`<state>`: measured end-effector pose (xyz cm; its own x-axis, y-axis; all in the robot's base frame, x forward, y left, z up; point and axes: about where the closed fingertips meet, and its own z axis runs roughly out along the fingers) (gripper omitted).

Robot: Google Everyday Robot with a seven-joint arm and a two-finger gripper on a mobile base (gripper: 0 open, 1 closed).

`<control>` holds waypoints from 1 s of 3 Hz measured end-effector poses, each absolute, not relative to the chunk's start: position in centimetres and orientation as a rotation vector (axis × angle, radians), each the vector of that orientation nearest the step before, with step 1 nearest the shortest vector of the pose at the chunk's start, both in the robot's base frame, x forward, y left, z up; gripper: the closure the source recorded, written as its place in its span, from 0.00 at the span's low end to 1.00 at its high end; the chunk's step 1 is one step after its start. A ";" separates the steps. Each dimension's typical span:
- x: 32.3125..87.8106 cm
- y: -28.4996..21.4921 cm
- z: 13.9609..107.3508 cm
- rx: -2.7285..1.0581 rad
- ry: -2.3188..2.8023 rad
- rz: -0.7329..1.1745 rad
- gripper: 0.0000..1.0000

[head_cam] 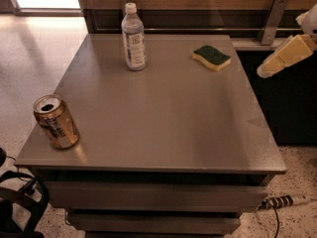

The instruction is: Move sponge near orange can

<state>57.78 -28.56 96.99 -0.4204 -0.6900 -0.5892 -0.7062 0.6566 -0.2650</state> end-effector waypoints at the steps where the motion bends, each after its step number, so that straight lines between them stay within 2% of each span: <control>1: 61.4 -26.3 94.8 -1.045 2.104 0.187 0.00; 2: 65.7 -22.9 92.4 -1.022 2.068 0.297 0.00; 3: 68.2 -21.3 90.0 -0.974 2.113 0.274 0.00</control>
Offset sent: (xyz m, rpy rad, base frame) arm 0.1046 0.0731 -0.0598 0.3119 -0.0197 0.1035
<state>68.19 -21.34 90.01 -0.4041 -0.5527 -0.7289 -0.7202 0.6835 -0.1189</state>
